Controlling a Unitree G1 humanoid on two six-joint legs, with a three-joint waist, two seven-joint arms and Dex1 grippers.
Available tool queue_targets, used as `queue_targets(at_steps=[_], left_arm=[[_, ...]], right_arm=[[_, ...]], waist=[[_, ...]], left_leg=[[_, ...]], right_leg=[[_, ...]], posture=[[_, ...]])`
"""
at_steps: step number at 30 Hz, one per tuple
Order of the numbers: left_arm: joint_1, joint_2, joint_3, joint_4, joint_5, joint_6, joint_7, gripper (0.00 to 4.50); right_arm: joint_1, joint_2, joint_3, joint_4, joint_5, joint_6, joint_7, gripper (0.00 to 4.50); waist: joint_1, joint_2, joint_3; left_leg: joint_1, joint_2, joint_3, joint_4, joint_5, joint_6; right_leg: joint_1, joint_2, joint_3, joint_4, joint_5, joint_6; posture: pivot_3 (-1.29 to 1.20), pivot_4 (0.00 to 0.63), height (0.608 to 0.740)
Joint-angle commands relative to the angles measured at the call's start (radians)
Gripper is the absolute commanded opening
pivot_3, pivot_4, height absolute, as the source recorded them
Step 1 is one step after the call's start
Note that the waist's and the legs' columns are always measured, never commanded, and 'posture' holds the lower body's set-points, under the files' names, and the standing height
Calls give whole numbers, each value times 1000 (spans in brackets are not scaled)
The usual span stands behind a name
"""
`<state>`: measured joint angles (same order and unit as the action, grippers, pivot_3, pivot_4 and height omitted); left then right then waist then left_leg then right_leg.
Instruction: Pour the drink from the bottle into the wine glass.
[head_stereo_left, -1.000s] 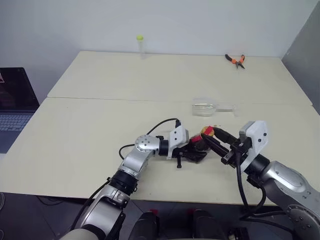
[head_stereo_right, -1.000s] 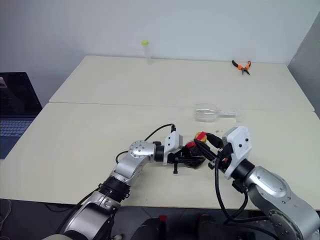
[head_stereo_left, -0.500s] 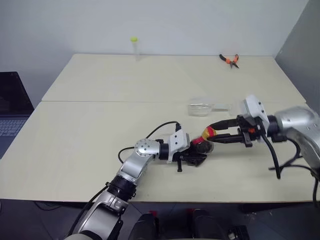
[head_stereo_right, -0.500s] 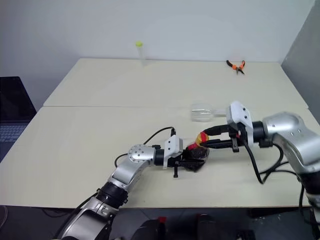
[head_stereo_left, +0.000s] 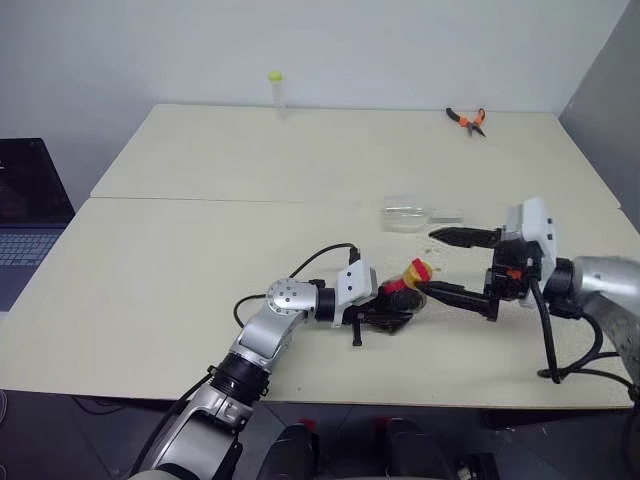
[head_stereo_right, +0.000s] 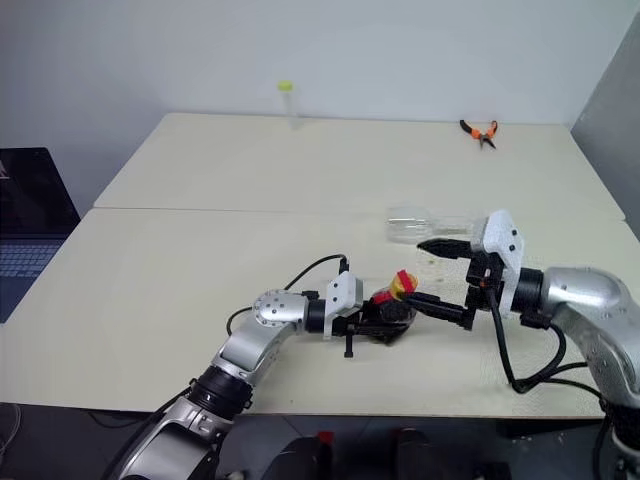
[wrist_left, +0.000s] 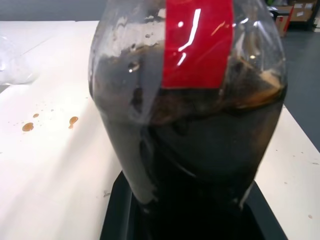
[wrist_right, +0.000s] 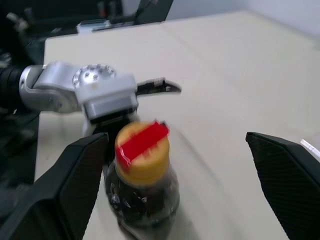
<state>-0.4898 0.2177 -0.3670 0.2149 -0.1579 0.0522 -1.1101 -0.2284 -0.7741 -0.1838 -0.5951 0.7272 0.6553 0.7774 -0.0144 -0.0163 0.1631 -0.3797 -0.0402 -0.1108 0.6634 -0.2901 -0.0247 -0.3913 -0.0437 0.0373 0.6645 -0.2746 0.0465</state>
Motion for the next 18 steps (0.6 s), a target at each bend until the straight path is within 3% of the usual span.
queue_targets(at_steps=[1,8,18], left_arm=[[-31,-7,5,12,-12,-33,-22,686],[-49,-23,1,43,-8,-50,-38,686],[-40,-13,8,38,-7,-52,-42,684]], right_arm=[[72,135,-6,-223,-38,-6,-267,4500],[94,204,130,-243,-218,-31,-397,4500],[216,142,-61,-183,-164,-56,-291,4500]], waist=[[2,0,0],[4,0,0],[9,0,0]], left_leg=[[0,0,-1,0,0,0],[1,-1,2,1,0,0],[1,-1,2,0,0,0]], right_leg=[[0,0,0,0,0,0],[0,4,-1,0,0,1],[1,4,-1,-1,0,1]], posture=[[0,150,740],[0,150,740],[0,150,740]])
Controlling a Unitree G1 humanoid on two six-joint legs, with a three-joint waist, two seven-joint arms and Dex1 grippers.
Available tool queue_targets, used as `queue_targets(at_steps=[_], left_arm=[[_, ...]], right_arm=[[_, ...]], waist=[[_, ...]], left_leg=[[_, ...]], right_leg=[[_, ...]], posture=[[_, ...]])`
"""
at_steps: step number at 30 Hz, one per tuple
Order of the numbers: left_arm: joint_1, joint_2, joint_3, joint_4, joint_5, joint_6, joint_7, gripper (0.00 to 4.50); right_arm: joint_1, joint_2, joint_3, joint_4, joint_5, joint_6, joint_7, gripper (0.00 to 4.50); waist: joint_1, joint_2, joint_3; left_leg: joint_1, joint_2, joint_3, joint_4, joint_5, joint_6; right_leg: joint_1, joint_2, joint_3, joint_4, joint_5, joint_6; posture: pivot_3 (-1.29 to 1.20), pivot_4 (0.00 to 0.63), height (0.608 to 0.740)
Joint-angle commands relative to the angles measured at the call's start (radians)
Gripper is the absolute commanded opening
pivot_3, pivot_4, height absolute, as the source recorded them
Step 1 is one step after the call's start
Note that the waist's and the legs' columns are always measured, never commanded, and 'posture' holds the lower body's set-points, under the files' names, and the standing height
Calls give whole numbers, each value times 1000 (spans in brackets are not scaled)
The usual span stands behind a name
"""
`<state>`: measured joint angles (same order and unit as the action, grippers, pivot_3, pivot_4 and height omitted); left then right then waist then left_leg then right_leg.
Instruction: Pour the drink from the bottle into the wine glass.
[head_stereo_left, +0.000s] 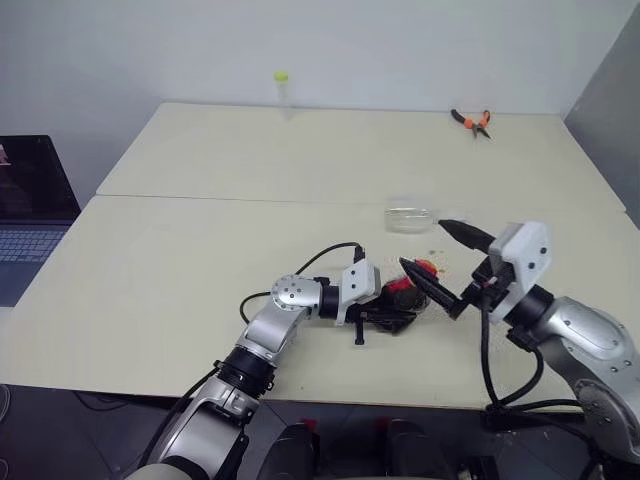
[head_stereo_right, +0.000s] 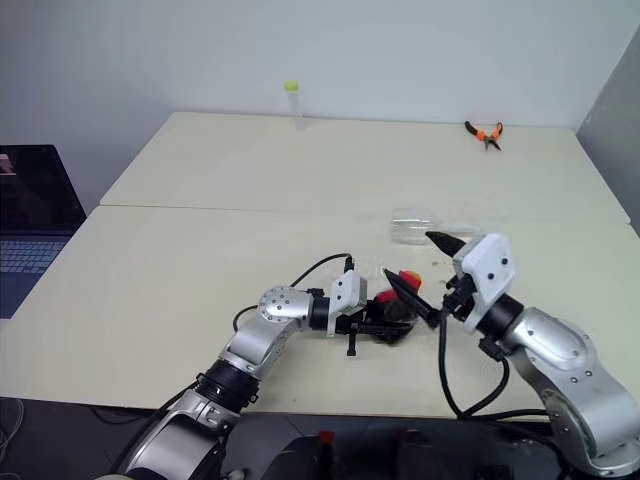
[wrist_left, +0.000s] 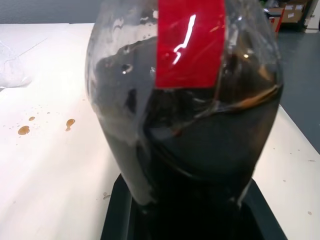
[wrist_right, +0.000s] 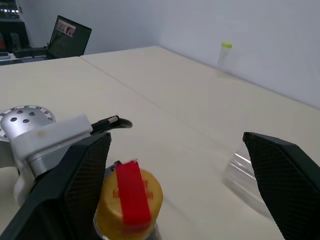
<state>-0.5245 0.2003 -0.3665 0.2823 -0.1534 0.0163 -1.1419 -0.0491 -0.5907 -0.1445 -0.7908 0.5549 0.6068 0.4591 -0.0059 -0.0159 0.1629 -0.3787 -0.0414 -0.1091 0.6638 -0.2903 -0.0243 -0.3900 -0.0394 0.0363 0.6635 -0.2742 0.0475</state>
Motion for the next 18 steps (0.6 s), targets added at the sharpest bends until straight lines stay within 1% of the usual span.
queue_targets(at_steps=[1,5,8,10,12,13,15,18], left_arm=[[-5,6,8,-31,-12,-15,-10,684],[-3,9,9,-34,-13,-14,-8,683],[-2,10,9,-34,-13,-15,-9,665],[-4,10,10,-30,-13,-16,-10,665],[-7,9,9,-26,-13,-17,-11,665],[-9,7,8,-25,-13,-17,-10,665],[-11,3,7,-23,-13,-16,-9,665],[-14,1,8,-21,-12,-18,-11,665]], right_arm=[[56,-54,-120,11,25,-5,44,4500],[128,-113,-209,-5,109,16,117,4500],[158,-157,-272,-35,226,59,154,4500],[149,-187,-271,-73,306,91,160,4500],[101,-187,-219,-103,320,99,119,4500],[68,-175,-181,-109,298,98,85,4500],[-3,-143,-82,-105,210,86,14,4500],[-79,-75,29,-74,113,75,-74,4500]], waist=[[1,0,0],[1,0,0],[0,0,0],[-2,0,0],[-2,0,0],[-3,0,0],[-3,0,0],[-2,0,0]], left_leg=[[0,0,0,0,0,0],[2,0,1,0,0,0],[2,1,1,-1,0,0],[3,1,2,-1,0,0],[3,1,1,-1,0,0],[3,2,1,-1,0,0],[4,1,1,-1,0,0],[3,1,1,-1,0,0]], right_leg=[[0,0,0,0,0,0],[1,0,0,0,0,0],[1,1,1,0,0,0],[1,1,1,1,0,0],[1,1,1,1,0,0],[2,2,1,1,0,0],[2,2,1,1,0,0],[1,1,1,1,0,0]], posture=[[0,150,740],[0,150,740],[0,150,740],[0,150,740],[0,150,740],[0,150,740],[0,150,740],[0,150,740]])
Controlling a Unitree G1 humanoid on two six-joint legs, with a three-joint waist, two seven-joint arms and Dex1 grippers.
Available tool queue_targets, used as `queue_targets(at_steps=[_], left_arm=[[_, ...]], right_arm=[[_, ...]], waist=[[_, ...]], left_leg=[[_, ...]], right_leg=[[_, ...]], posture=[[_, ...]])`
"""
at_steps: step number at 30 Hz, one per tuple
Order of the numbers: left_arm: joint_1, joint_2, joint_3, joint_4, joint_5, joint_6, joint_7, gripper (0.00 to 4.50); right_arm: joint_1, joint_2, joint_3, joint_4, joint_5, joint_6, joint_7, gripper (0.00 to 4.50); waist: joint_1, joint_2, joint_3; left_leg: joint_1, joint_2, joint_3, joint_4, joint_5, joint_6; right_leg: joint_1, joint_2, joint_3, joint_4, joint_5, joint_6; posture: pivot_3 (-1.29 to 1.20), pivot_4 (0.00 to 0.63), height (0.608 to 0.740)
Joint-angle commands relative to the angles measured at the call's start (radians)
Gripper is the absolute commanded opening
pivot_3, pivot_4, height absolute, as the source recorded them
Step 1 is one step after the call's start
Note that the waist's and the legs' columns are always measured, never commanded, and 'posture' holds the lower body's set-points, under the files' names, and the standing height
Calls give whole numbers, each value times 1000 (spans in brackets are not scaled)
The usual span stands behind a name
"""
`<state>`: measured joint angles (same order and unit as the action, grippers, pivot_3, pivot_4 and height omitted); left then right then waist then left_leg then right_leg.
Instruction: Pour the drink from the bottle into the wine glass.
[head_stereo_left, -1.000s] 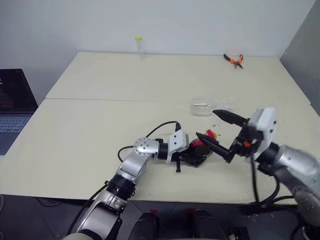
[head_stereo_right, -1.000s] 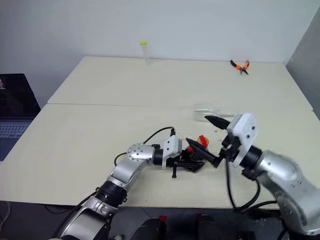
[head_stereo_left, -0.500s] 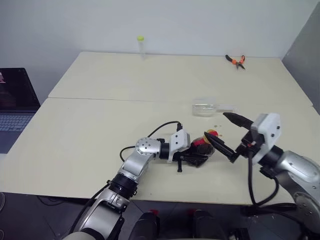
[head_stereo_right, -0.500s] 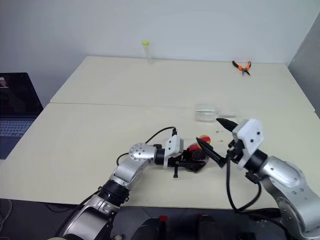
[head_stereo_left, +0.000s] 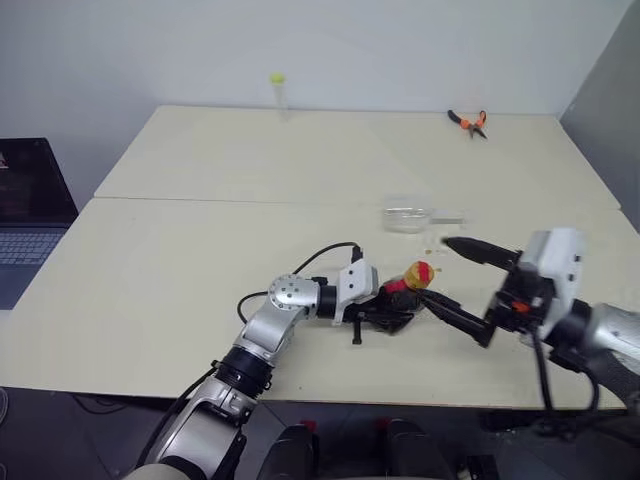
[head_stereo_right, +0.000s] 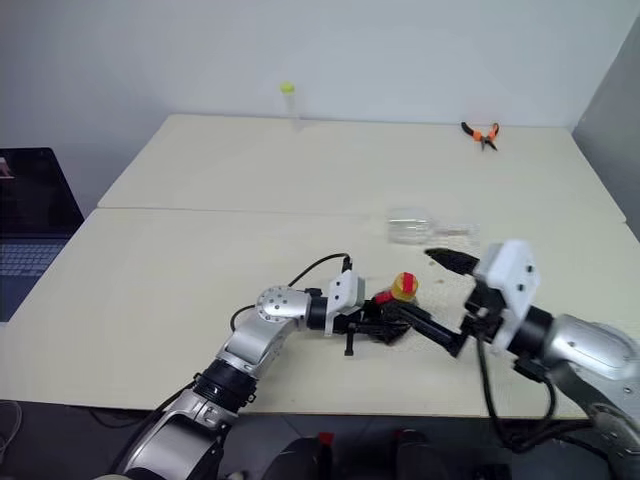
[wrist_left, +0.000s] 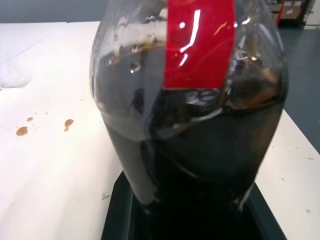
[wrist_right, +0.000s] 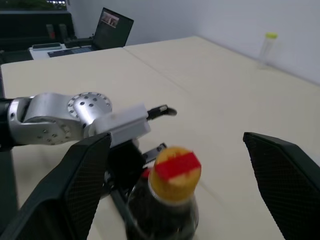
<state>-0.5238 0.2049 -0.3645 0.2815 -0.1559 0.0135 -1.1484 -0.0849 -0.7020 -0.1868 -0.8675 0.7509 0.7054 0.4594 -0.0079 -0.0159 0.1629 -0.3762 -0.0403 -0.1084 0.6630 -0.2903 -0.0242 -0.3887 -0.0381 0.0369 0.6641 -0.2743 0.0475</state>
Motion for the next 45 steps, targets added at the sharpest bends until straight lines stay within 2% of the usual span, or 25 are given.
queue_targets(at_steps=[1,4,9,15,21,23,32,40,43,45], left_arm=[[-15,-4,5,-19,-9,-15,-5,665],[-16,-6,4,-19,-7,-15,-5,665],[-14,-3,6,-19,-7,-16,-6,665],[-8,2,6,-21,-8,-17,-7,665],[-8,6,5,-21,-9,-17,-12,656],[-8,6,4,-20,-8,-18,-12,655],[-12,3,1,-18,-6,-17,-13,648],[-8,5,3,-22,-4,-16,-11,648],[-7,7,3,-24,-5,-15,-10,648],[-6,8,4,-25,-4,-15,-10,648]], right_arm=[[-53,48,93,11,-109,-28,-86,4500],[-61,73,119,50,-176,-45,-107,4500],[0,39,2,74,-149,-59,-43,4500],[111,-4,-112,46,-32,-35,51,4500],[187,-42,-199,11,185,32,85,4500],[177,-44,-196,11,220,41,57,4500],[47,51,-18,39,163,50,-105,4500],[28,82,11,58,155,39,-137,4500],[23,95,9,60,170,45,-147,3936],[24,96,7,58,182,50,-145,3273]], waist=[[0,0,0],[2,0,0],[3,0,0],[4,0,0],[5,0,0],[3,0,0],[3,0,0],[3,0,0],[3,0,0],[3,0,0]], left_leg=[[0,0,0,0,0,0],[-2,-1,0,0,0,-1],[-2,-1,0,0,0,0],[-2,-1,0,0,0,0],[-1,0,0,0,0,0],[-1,0,0,0,0,0],[-1,0,0,0,0,0],[-1,0,0,0,0,0],[-1,0,0,0,0,0],[-1,0,0,0,0,0]], right_leg=[[0,0,0,0,0,0],[-1,-1,0,-1,0,0],[-1,-1,0,-1,0,0],[-1,-1,0,-1,0,0],[0,-1,0,-1,0,0],[0,0,0,-1,0,0],[0,0,0,0,0,0],[0,0,0,-1,0,0],[0,0,0,-1,0,0],[0,-1,0,-1,0,0]], posture=[[0,150,740],[0,150,740],[0,150,740],[0,150,740],[0,150,740],[0,150,740],[0,150,740],[0,150,740],[0,150,740],[0,150,740]])
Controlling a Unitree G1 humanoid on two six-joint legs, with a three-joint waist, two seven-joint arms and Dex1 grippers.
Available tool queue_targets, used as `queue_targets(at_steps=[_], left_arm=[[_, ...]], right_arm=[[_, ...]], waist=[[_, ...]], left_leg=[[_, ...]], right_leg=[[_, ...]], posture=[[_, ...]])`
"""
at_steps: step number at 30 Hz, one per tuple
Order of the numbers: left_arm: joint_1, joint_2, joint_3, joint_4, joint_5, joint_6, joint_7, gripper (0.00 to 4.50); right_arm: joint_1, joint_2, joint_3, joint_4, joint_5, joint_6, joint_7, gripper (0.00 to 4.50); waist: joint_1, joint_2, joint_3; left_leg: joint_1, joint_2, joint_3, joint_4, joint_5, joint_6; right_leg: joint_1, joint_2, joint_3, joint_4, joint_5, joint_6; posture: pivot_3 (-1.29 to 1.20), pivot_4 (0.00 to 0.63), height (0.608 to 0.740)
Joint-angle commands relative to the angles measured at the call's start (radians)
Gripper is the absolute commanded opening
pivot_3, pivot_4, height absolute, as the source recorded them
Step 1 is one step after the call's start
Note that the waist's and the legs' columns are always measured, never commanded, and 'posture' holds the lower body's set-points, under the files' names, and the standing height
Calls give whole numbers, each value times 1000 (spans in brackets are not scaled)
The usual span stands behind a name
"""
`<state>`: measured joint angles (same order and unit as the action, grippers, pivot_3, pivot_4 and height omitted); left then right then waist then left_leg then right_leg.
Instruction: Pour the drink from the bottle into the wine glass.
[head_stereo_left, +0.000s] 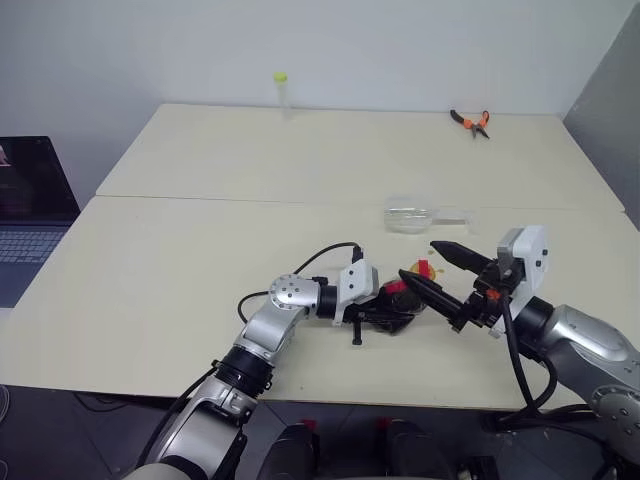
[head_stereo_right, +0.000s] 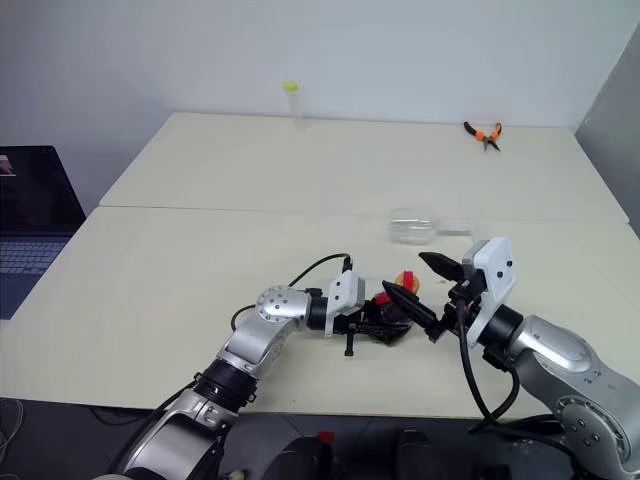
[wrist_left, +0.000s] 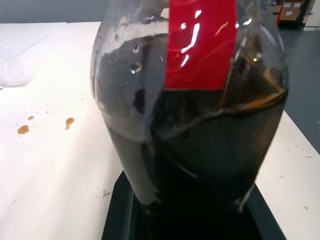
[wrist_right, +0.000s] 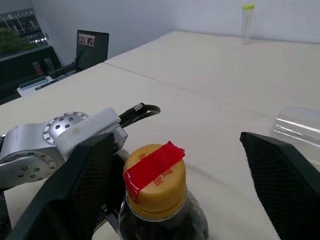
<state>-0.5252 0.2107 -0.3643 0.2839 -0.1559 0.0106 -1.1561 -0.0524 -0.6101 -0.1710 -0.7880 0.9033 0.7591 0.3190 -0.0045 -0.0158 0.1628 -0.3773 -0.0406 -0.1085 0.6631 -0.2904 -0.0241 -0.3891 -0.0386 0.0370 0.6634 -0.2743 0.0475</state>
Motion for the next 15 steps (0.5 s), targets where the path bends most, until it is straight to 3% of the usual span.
queue_targets(at_steps=[1,6,15], left_arm=[[-5,3,3,-28,-4,-12,-2,648],[-4,2,3,-29,-6,-11,0,648],[-5,0,3,-28,-6,-14,2,647]], right_arm=[[-6,2,-10,-23,38,-1,-3,2948],[8,-27,-3,-45,67,15,18,1234],[0,24,-48,-22,180,-10,-36,1224]], waist=[[0,0,0],[0,0,0],[0,0,0]], left_leg=[[0,0,0,0,0,0],[0,0,0,0,0,0],[0,0,0,0,0,0]], right_leg=[[0,0,0,0,0,0],[0,0,0,0,0,0],[0,0,0,0,0,0]], posture=[[0,150,740],[0,150,740],[0,150,740]])
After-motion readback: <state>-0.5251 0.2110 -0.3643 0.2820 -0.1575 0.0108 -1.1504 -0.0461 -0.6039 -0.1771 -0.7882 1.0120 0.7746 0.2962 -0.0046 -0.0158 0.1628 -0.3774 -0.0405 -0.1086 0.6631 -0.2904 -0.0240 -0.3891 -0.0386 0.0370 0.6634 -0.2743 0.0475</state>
